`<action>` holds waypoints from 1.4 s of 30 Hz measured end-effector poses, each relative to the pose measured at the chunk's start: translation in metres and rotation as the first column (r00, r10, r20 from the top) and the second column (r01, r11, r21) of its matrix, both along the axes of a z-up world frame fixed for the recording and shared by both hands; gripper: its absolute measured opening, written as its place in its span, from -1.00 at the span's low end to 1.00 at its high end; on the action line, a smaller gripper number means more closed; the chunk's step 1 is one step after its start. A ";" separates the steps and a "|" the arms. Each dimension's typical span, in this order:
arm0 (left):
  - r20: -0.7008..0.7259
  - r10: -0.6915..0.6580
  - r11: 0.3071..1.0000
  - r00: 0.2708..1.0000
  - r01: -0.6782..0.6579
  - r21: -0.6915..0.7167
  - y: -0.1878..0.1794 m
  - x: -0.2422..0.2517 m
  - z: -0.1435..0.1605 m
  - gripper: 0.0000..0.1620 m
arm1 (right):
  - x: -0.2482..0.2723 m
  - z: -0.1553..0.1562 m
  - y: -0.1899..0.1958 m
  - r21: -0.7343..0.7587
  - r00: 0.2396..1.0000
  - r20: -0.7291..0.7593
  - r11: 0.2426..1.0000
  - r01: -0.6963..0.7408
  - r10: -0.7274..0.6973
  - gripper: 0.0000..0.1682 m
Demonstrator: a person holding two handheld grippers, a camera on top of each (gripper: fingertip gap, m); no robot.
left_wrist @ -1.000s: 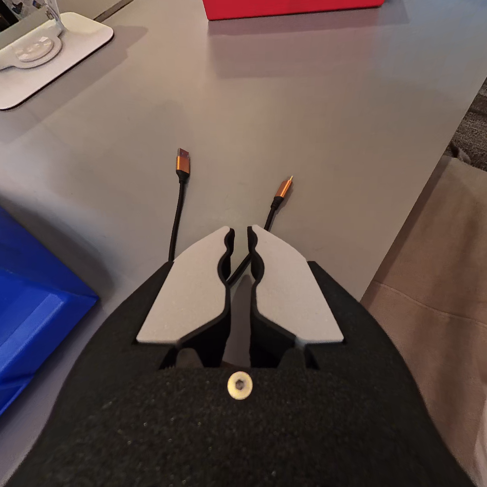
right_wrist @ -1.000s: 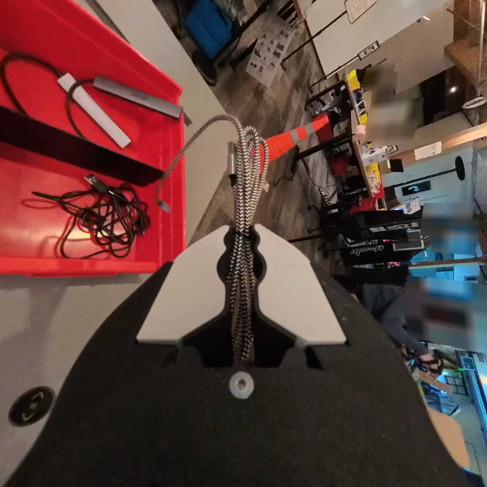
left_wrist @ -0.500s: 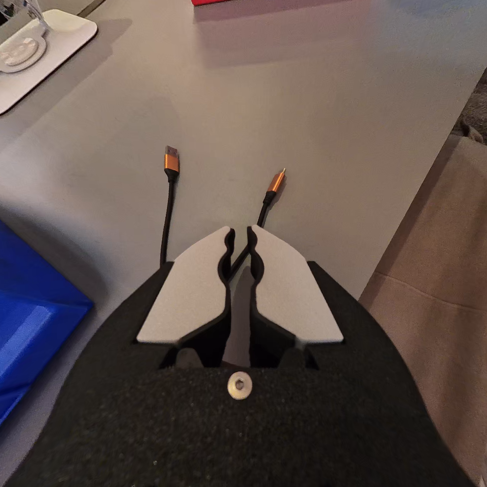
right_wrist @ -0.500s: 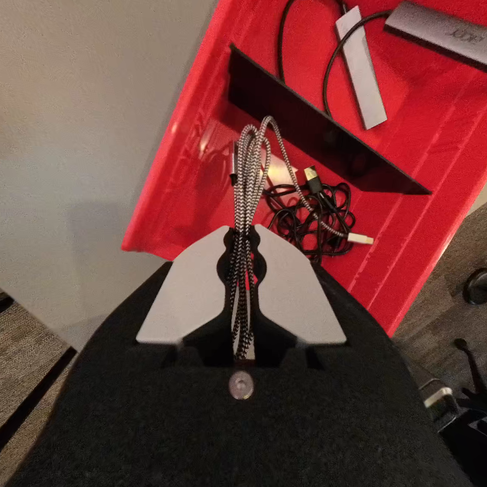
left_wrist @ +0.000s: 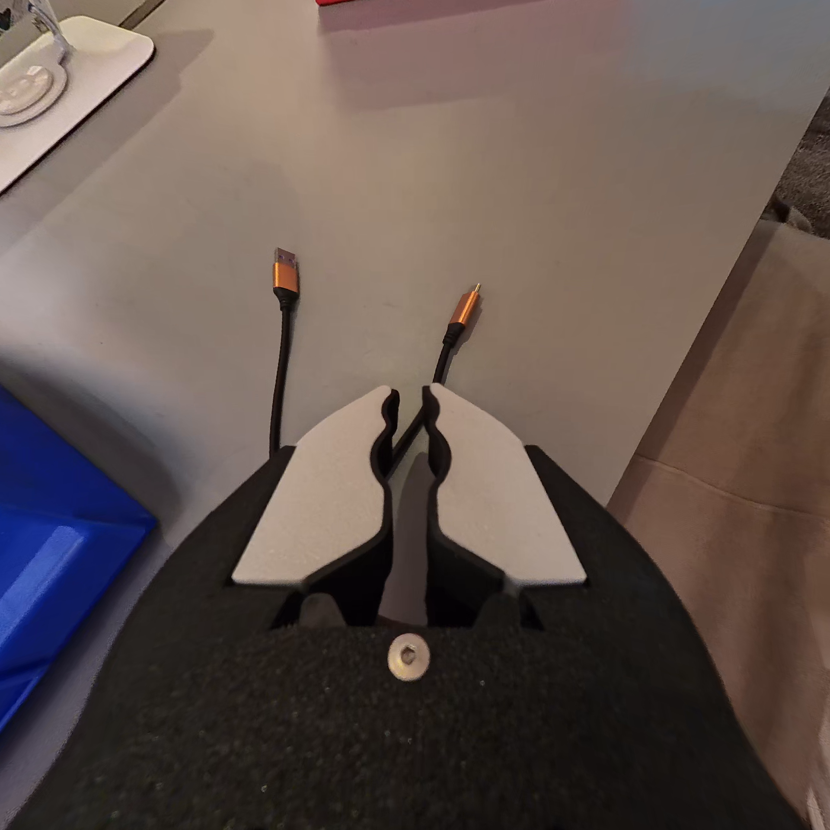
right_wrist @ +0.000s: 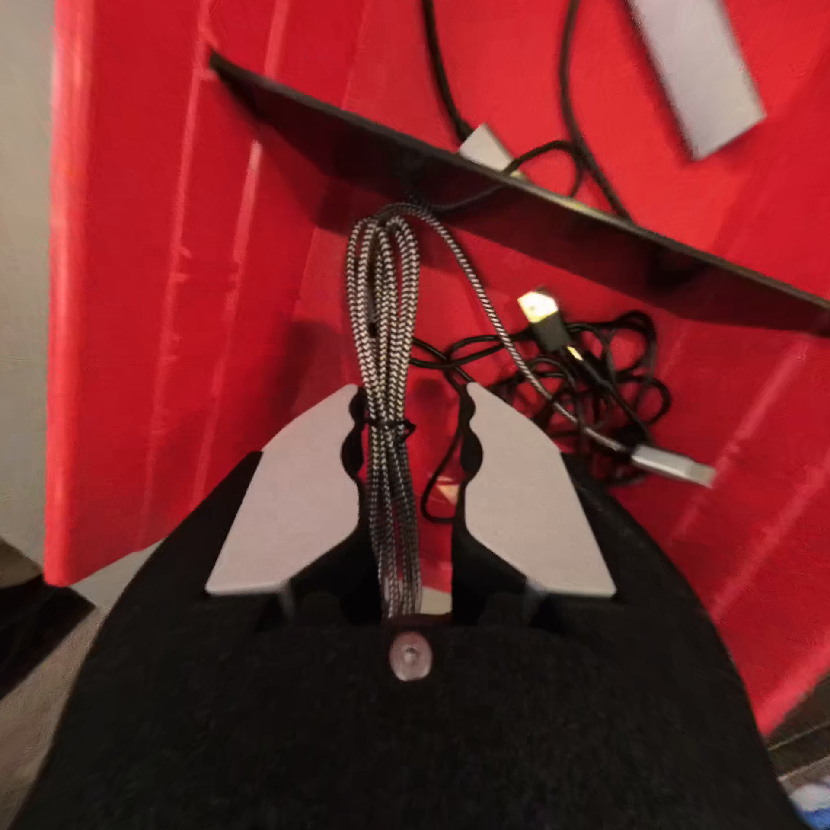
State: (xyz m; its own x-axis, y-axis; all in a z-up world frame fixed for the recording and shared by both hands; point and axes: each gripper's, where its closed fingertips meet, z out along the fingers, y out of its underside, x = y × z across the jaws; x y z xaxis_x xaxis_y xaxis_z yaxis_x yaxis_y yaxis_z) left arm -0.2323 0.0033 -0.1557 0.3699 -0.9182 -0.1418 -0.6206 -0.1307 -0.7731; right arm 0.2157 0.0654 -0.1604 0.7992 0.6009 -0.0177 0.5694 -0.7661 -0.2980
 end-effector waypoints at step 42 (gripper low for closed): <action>0.287 0.251 0.930 0.924 -0.149 -0.336 0.022 0.025 0.044 -0.97 | -0.376 0.054 -0.119 0.718 0.834 -0.389 0.696 0.008 0.392 -0.53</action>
